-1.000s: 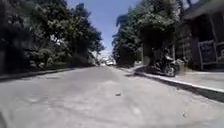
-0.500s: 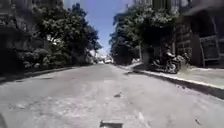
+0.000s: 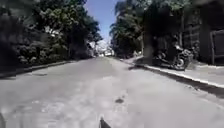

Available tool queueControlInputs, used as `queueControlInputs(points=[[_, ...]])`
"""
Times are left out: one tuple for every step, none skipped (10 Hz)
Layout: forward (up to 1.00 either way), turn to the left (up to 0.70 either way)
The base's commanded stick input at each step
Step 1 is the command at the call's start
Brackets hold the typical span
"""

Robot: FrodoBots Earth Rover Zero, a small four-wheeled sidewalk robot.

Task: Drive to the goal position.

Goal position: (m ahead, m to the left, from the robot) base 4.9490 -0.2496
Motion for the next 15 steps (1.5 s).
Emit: queueControlInputs(points=[[1.00, 0.00], [1.00, 0.00], [1.00, 0.00], [1.00, 0.00], [1.00, 0.00], [1.00, 0.00], [1.00, 0.00], [1.00, 0.00], [1.00, 0.00], [1.00, 0.00], [1.00, 0.00], [1.00, 0.00], [1.00, 0.00], [1.00, 0.00], [1.00, 0.00]])
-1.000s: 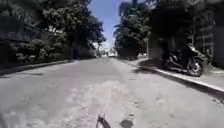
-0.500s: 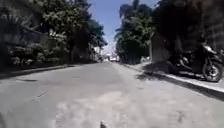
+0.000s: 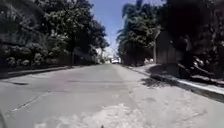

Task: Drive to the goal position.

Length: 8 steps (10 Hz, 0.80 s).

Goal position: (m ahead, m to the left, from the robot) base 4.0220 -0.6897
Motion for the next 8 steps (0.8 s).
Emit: queueControlInputs(points=[[1.00, 0.00], [1.00, 0.00], [1.00, 0.00], [1.00, 0.00], [1.00, 0.00], [1.00, 0.00], [1.00, 0.00], [1.00, 0.00]])
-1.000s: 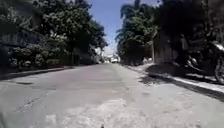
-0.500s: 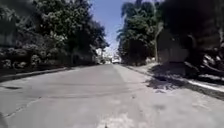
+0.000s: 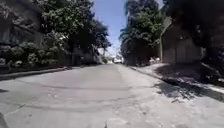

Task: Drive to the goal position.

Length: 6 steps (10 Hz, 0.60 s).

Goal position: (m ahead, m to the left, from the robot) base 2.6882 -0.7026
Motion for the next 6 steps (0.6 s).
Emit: queueControlInputs(points=[[1.00, 0.00], [1.00, 0.00], [1.00, 0.00], [1.00, 0.00], [1.00, 0.00], [1.00, 0.00]])
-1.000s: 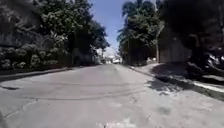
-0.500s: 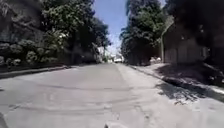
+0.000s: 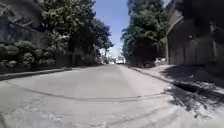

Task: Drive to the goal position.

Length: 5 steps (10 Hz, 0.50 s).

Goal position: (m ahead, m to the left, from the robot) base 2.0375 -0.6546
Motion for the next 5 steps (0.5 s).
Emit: queueControlInputs(points=[[1.00, 0.00], [1.00, 0.00], [1.00, 0.00], [1.00, 0.00], [1.00, 0.00]])
